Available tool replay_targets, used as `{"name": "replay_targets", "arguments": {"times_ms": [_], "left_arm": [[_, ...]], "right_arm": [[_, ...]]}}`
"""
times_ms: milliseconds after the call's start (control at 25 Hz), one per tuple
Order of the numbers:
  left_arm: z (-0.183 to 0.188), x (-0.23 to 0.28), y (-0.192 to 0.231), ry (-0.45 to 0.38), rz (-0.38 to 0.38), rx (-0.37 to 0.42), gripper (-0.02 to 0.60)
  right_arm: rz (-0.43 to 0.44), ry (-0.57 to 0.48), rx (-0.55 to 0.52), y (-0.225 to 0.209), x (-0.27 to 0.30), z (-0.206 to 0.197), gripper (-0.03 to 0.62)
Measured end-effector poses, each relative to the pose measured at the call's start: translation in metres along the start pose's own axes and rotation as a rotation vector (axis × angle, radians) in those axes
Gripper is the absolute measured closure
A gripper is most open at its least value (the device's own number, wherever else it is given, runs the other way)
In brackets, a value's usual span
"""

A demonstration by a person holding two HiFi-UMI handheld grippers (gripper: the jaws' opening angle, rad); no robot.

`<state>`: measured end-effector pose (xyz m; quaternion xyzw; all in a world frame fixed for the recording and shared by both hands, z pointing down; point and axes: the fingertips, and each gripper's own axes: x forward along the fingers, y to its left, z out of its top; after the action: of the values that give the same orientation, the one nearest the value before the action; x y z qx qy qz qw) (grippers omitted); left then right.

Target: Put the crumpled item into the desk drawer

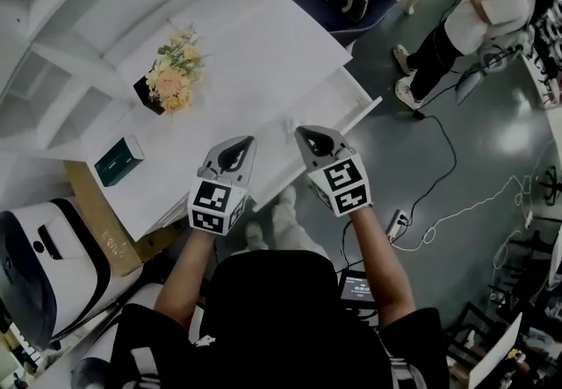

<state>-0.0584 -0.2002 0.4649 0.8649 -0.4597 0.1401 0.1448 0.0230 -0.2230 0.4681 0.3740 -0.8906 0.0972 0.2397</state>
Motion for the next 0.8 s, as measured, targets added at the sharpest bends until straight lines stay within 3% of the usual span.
{"name": "replay_targets", "arguments": {"times_ms": [800], "left_arm": [[0.051,-0.083,-0.018,-0.152,0.009,0.099,0.575]], "right_arm": [[-0.094,-0.198,0.033,0.055,-0.074,0.055,0.597]]}}
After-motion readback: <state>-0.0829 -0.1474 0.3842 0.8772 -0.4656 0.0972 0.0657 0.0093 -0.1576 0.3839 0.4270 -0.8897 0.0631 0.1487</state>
